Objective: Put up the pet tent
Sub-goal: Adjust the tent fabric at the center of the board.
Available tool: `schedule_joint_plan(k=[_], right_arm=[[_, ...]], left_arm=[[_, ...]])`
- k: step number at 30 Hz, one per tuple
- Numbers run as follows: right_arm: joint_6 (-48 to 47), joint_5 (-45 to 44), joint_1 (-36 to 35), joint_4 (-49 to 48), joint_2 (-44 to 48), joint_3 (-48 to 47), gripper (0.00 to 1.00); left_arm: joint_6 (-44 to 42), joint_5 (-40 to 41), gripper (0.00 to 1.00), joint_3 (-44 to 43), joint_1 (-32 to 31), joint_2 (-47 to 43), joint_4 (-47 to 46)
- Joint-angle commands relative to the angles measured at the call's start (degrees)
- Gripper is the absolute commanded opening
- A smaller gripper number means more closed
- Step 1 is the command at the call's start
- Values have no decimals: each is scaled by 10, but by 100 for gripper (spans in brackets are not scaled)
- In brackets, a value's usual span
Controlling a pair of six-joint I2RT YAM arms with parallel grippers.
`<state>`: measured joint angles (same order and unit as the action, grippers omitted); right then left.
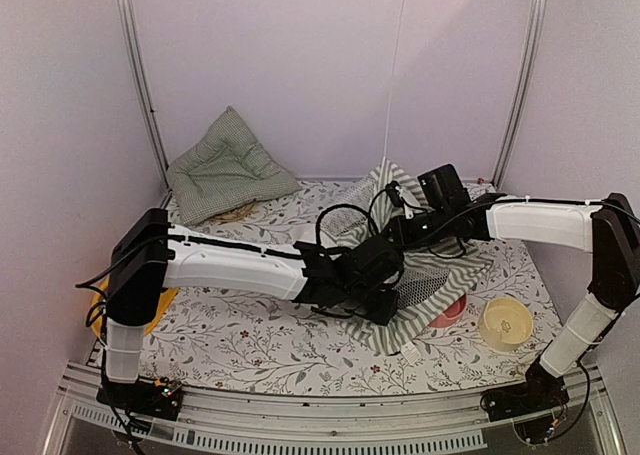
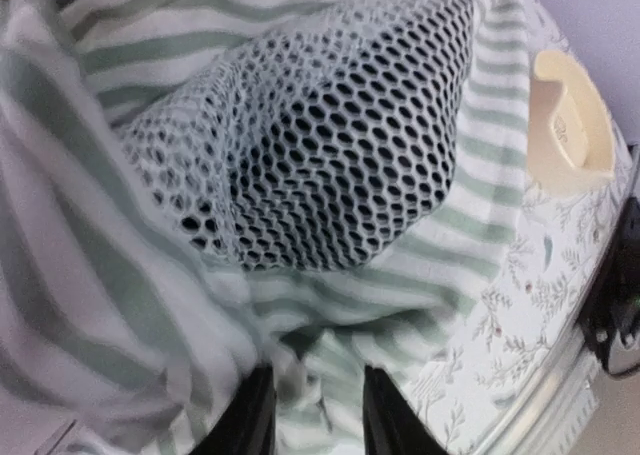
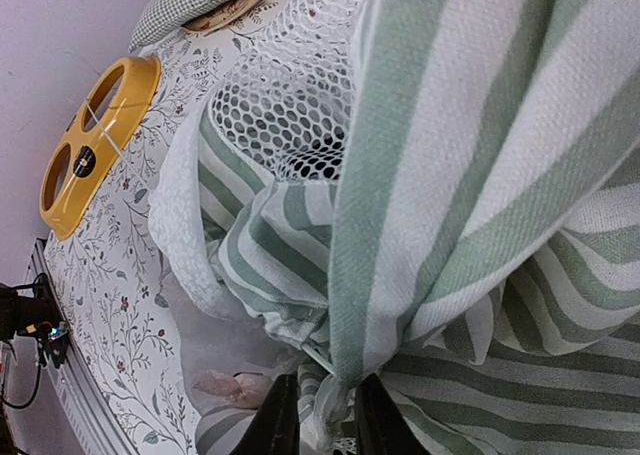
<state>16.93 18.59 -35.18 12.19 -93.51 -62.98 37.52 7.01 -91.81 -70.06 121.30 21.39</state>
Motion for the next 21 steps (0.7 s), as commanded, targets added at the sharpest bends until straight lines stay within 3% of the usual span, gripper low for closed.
schedule_joint_plan(k=[1,6,13,21], right_arm=[[-9,-7,-6,52,1,-10,28],[-5,-15,-6,66,6,-20,45],[16,-53,-6,80,25,-35,65],[39,-140,-6,113,70,-43,75]], left_arm=[[-6,31,33,27,42,-98,-57],[-12,31,43,66,52,-152,-59],[8,55,46,157,78,-258,-61],[9,40,52,288,160,-383,-65]])
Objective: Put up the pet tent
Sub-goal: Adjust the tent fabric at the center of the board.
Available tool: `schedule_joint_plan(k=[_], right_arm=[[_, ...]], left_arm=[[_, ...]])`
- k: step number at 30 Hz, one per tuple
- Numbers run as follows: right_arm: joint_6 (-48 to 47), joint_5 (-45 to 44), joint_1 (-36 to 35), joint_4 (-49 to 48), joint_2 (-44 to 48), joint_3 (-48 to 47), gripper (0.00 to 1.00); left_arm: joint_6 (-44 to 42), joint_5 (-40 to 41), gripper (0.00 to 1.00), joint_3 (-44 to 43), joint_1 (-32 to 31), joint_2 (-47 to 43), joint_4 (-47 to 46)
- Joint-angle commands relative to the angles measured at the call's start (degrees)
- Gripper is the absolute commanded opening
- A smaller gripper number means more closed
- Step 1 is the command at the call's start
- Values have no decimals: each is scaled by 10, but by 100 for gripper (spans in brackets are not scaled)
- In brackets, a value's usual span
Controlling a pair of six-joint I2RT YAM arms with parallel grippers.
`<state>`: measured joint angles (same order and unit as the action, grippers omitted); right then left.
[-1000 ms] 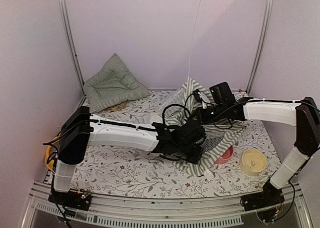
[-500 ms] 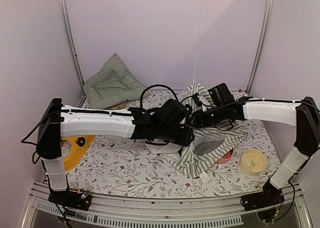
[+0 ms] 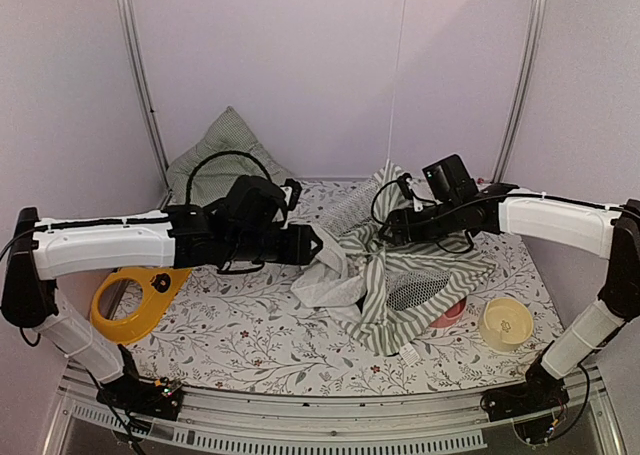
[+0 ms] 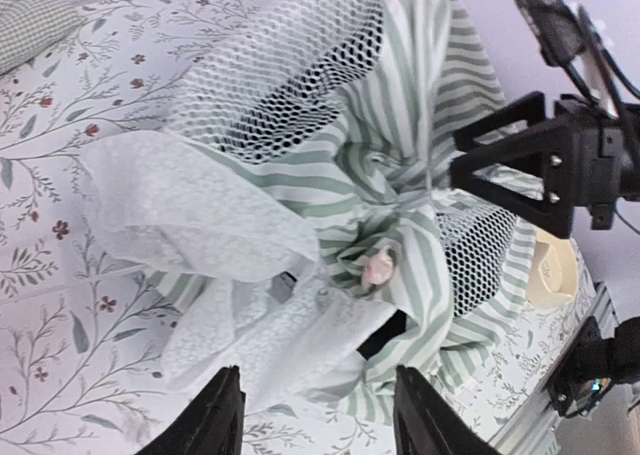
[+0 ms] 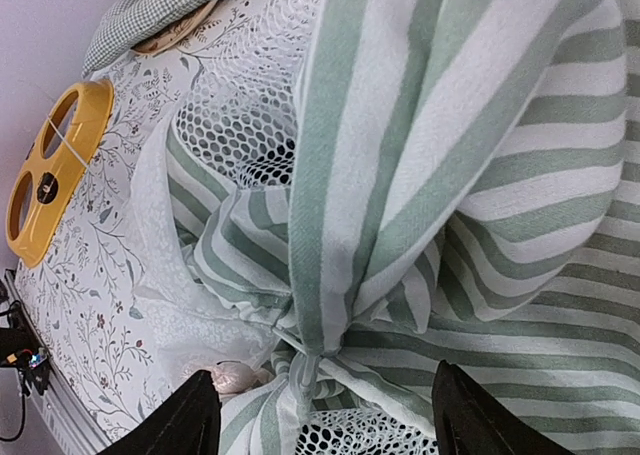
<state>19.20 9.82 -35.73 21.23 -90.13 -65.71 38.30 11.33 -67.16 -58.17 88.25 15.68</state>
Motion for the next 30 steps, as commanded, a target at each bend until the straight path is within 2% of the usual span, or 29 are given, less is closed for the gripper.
schedule_joint_plan(k=[1,4,9,12,15,22,30], right_arm=[[18,-56,0,26,41,-15,75],[24,-63,0,39,56,-9,75],[37,-76,-23,62,93,5,75],[53,-81,-53,77,109,18,75],[72,-88,-81,86,127,42,75],[104,-106,-93,88,176,90,74],[99,-121,-93,93,174,80,75]], left_arm=[[-4,-9,52,52,54,-63,-10],[-30,-48,54,75,94,-79,-18],[-103,-105,56,56,134,-43,-4],[-155,-127,58,20,146,3,7],[-199,-137,63,-23,154,51,11],[-212,-165,69,-95,185,128,20],[-221,-173,72,-123,194,145,42]])
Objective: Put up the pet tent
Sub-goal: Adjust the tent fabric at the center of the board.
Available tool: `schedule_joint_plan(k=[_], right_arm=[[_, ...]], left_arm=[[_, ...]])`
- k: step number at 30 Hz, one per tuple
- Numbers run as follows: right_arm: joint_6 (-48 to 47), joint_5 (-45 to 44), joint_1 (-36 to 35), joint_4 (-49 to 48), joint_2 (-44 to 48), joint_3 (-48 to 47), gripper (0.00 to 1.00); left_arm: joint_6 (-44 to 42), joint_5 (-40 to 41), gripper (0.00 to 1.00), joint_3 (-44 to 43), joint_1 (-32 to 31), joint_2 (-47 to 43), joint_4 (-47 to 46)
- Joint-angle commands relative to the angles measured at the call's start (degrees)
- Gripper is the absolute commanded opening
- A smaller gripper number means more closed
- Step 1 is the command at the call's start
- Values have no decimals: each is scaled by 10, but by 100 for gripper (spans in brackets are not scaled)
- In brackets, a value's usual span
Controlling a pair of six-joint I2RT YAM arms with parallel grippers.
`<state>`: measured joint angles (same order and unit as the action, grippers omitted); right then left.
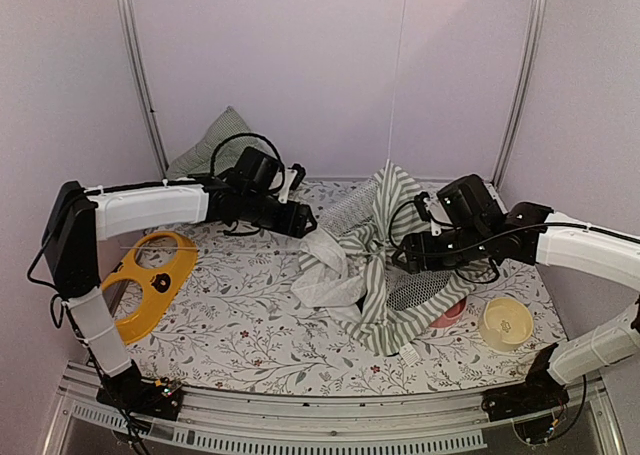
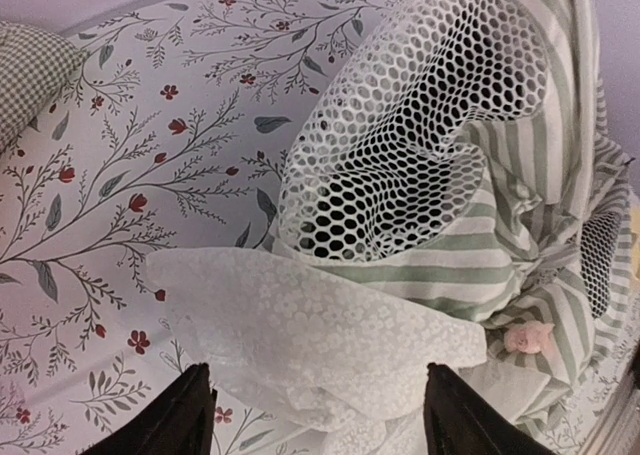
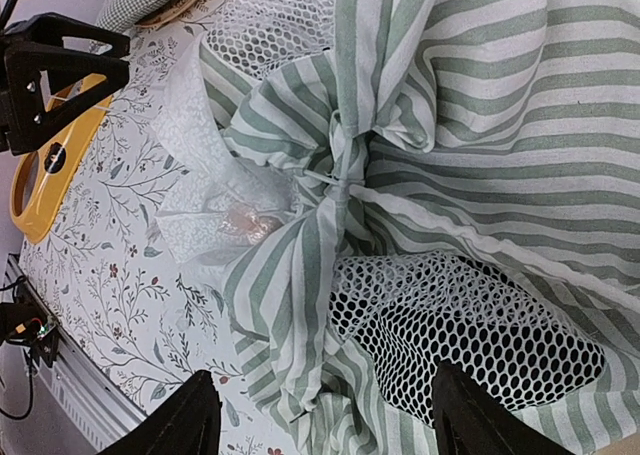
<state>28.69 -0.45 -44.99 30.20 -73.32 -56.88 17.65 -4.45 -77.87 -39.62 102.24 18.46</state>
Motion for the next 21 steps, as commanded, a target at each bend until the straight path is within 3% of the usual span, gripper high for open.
schedule_joint_plan(k=[1,21], right_arm=[[5,-19,0,3,6,-9,75],[7,-32,0,-2,-7,-11,76]], left_arm=[[-14,-16,73,-15,9,5,14],[-17,-26,75,-8,28,3,11]])
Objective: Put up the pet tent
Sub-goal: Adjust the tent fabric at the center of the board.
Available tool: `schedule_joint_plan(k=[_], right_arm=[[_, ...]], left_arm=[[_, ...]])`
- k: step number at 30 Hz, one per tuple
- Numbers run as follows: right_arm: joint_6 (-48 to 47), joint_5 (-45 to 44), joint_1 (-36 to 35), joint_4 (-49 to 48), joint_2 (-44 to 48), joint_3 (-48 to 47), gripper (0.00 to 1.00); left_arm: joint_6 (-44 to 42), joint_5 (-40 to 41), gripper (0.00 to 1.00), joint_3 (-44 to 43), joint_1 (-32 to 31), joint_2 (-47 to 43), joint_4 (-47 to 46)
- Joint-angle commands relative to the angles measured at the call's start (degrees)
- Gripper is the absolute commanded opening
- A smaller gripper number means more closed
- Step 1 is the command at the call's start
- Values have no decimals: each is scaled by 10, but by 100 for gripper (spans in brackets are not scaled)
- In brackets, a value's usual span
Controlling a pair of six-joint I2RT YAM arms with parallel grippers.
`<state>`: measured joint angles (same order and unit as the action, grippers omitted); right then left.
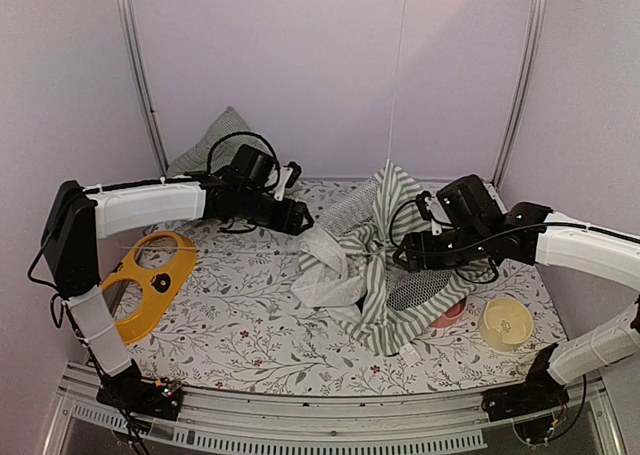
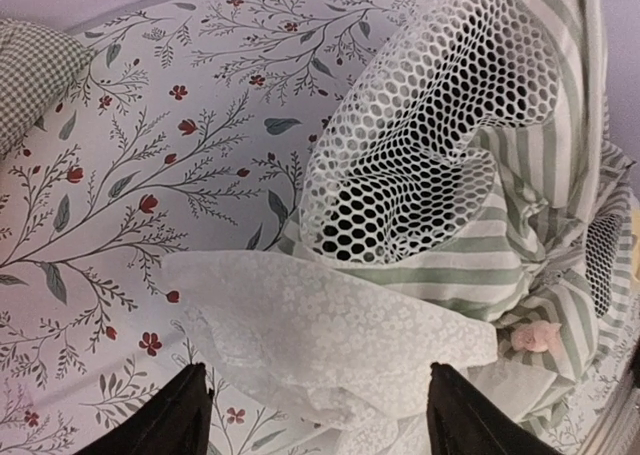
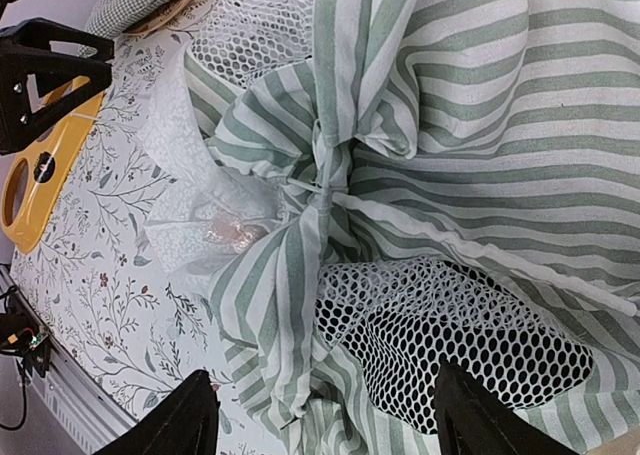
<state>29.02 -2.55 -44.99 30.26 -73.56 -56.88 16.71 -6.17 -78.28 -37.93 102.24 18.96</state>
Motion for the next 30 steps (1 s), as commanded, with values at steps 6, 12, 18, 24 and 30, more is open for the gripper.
schedule_joint_plan(k=[6,12,18,24,30], right_arm=[[6,-10,0,-5,-6,-10,76],[13,2,0,-7,-7,-5,77],[20,7,0,-6,-1,1,77],[29,12,-2,-8,7,14,77],[39,12,-11,-19,8,27,76]], left_arm=[[-7,-11,75,-3,12,4,3],[-7,-13,75,-6,15,11,2],[-8,-15,75,-16,16,25,2],[-9,-18,75,-26,16,40,3],[-9,-20,75,-34,16,55,2]])
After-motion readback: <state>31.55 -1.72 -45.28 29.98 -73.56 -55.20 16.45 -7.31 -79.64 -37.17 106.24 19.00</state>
